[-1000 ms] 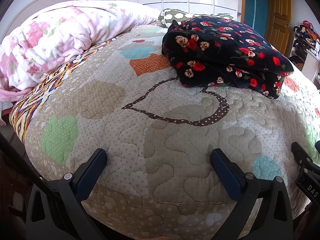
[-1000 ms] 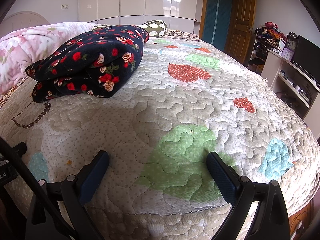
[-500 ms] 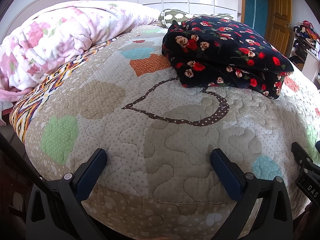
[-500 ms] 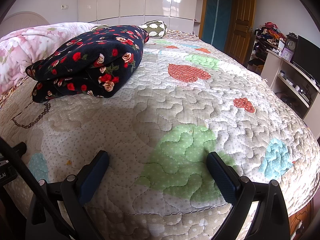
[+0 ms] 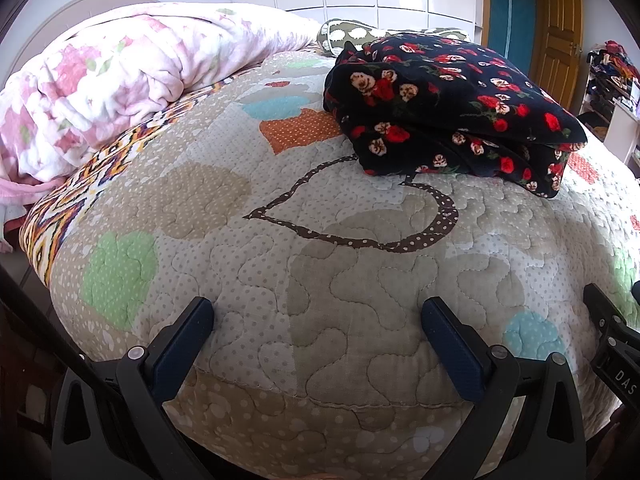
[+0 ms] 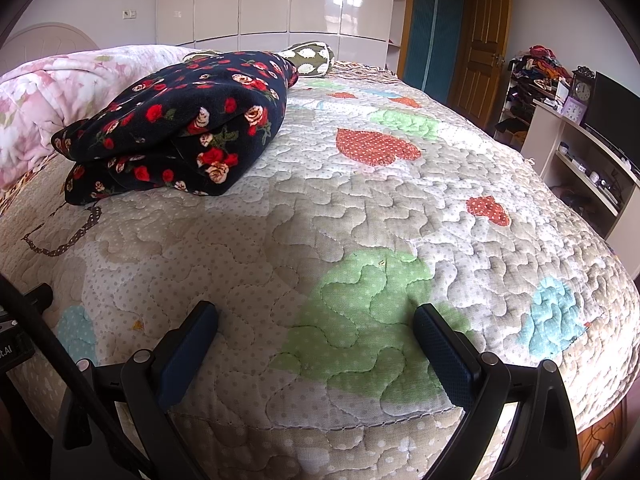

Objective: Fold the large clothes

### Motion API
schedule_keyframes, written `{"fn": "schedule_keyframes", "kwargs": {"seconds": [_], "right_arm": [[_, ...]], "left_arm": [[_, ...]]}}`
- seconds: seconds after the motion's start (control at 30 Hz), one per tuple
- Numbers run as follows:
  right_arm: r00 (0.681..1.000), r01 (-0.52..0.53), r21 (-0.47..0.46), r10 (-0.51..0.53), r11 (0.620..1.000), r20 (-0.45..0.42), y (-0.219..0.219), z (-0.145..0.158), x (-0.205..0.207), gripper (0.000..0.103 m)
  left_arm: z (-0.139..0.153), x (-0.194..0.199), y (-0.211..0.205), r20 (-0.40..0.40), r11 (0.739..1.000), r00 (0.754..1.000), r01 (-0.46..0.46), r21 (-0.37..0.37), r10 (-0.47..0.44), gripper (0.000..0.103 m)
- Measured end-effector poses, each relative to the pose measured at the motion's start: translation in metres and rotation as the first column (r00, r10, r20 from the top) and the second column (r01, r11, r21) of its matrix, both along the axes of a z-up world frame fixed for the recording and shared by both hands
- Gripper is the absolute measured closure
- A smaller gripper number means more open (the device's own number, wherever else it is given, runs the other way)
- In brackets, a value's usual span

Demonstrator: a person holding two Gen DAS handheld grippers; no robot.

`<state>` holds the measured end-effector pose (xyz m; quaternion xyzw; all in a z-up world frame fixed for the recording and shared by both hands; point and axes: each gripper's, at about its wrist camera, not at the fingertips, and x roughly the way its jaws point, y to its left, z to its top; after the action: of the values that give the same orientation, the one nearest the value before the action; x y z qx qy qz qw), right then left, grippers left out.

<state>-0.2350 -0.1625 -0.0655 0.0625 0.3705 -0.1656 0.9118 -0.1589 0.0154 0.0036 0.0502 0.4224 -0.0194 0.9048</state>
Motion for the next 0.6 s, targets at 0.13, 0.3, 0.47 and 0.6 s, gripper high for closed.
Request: {"fn": "schedule_keyframes", "kwargs": {"seconds": [0.13, 0.3, 0.47, 0.6], "right_arm": [[1.000, 0.001, -0.001, -0.001, 1.000, 0.001, 0.0005, 0.0000, -0.0008, 0.003], [1.000, 0.001, 0.000, -0.001, 1.000, 0.001, 0.0005, -0.0002, -0.0009, 0.003], [1.000, 0.000, -0.002, 0.000, 1.000, 0.004, -0.0002, 0.0000, -0.0008, 0.003], [1.000, 0.001, -0.002, -0.001, 1.000, 0.004, 0.0007, -0.0002, -0.0016, 0.003]], "left_arm": [[0.0000, 0.0003, 0.0004, 0.002, 1.000, 1.000, 0.001, 0.000, -0.001, 0.000], [-0.0001, -0.0026, -0.0008, 0.007, 1.000, 1.000, 0.000, 0.001, 0.000, 0.000], [-0.0006, -0.0049, -0.0024, 0.008, 1.000, 1.000, -0.002, 0.002, 0.002, 0.000], [-0.0006, -0.0056, -0.0025, 0.008, 1.000, 1.000, -0.001, 0.002, 0.001, 0.000]]}}
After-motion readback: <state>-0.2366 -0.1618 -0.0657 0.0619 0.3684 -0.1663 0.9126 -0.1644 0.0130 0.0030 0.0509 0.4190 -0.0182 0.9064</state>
